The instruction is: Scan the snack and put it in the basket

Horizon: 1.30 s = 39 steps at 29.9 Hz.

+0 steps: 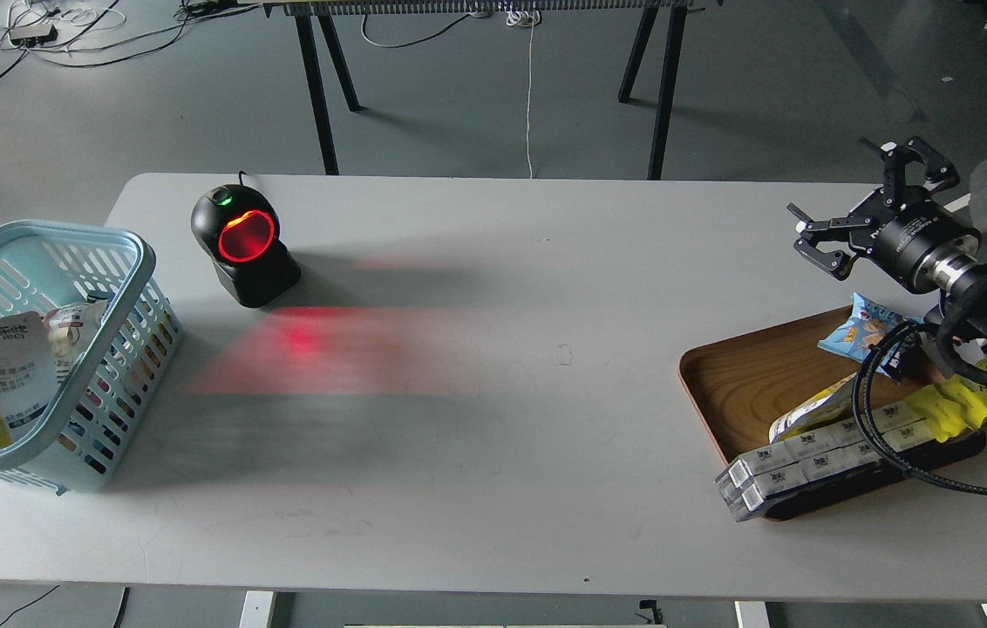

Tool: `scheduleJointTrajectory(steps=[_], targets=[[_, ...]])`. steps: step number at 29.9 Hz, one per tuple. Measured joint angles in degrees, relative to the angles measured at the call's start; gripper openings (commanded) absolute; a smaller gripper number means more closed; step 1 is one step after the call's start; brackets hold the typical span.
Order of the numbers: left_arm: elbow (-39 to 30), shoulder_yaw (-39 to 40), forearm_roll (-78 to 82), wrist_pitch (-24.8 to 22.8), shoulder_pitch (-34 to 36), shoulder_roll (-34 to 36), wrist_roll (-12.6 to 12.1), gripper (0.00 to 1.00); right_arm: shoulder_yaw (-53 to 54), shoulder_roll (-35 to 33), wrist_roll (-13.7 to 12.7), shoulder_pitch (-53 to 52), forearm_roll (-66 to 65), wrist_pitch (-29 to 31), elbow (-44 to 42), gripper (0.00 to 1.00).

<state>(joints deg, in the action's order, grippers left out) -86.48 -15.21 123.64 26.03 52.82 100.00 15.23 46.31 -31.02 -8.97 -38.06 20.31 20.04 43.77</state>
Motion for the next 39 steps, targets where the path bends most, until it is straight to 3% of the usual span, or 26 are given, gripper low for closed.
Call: scheduleJointTrajectory(steps=[4, 13, 22, 25, 29, 33, 39], targets=[[-0.1, 0.0, -0.2, 0.9, 0.0, 0.0, 1.2, 0.99, 0.0, 0.0, 0.0, 0.0, -0.1, 0.0, 0.0, 1.0], [-0.4, 0.6, -0.4, 1.9, 0.3, 0.0, 1.4, 0.99, 0.0, 0.1, 0.0, -0.3, 0.0, 0.0, 0.0, 1.0], [-0.5, 5.4, -4.4, 2.0, 8.7, 0.0, 2.1, 0.99, 0.2, 0.1, 0.0, -1.2, 0.0, 0.0, 0.5, 1.0], [-0.5, 8.4, -12.1, 1.2, 12.2, 0.0, 2.7, 0.99, 0.2, 0.1, 0.0, -2.2, 0.0, 0.0, 0.6, 1.0], [-0.1, 12.0, -27.5, -3.6, 16.7, -1.3, 2.7, 0.99, 0.3, 0.1, 0.0, -3.6, 0.0, 0.0, 0.6, 1.0], [1.2, 14.2, -47.1, -8.6, 20.1, -7.8, 2.3, 0.99, 0.6, 0.4, 0.0, -5.1, 0.0, -0.1, 0.6, 1.0], [9.4, 14.6, -74.7, -10.2, 21.9, -21.4, 2.4, 0.99, 1.1, 2.3, 0.1, -5.8, 0.0, -0.1, 3.6, 1.0]])
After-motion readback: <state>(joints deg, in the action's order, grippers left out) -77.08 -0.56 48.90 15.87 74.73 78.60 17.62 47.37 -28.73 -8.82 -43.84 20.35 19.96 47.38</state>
